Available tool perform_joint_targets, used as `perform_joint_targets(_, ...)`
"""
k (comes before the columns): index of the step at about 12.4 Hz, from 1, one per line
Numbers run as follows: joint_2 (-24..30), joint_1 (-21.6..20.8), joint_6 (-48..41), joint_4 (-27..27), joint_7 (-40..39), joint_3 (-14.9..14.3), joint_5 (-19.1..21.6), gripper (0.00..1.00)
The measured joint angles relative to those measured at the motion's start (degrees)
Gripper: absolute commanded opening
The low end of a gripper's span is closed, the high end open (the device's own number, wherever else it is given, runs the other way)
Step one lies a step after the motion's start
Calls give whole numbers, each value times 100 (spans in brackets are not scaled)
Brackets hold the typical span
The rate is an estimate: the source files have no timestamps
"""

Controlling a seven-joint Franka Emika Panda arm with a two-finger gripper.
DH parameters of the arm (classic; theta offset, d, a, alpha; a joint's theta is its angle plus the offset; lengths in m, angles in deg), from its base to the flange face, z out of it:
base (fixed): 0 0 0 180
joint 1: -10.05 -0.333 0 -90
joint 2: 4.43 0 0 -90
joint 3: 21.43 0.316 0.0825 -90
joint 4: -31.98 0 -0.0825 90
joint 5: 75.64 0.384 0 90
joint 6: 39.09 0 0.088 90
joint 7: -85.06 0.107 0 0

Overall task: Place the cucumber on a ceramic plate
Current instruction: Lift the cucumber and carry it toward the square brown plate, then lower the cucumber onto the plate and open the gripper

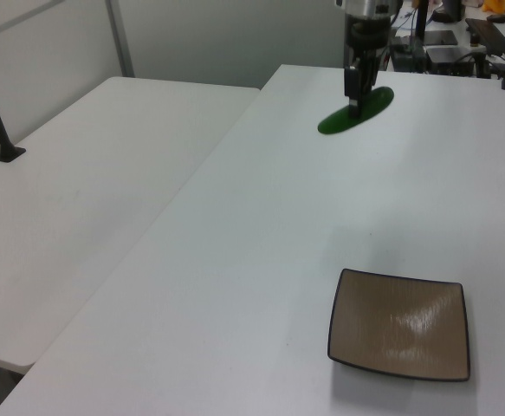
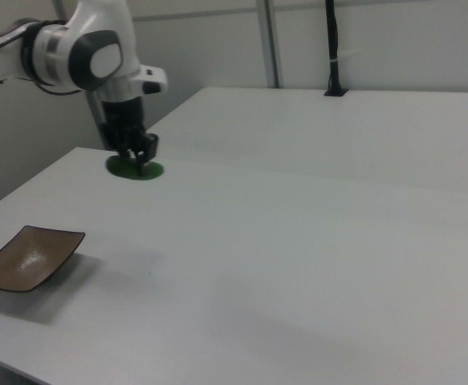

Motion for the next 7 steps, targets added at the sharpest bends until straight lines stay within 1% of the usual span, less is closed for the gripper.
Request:
perform_joint_targets(2,62,-49,-65,141,-4,359,8,30)
perform_joint_targets(3,109,-124,-66,289,-4,585,10,30)
perform_joint_targets(4,132,-171,-66,370,-3,716,18,30)
perform_joint_targets(7,149,-238,-37,563,71,1152,215,31)
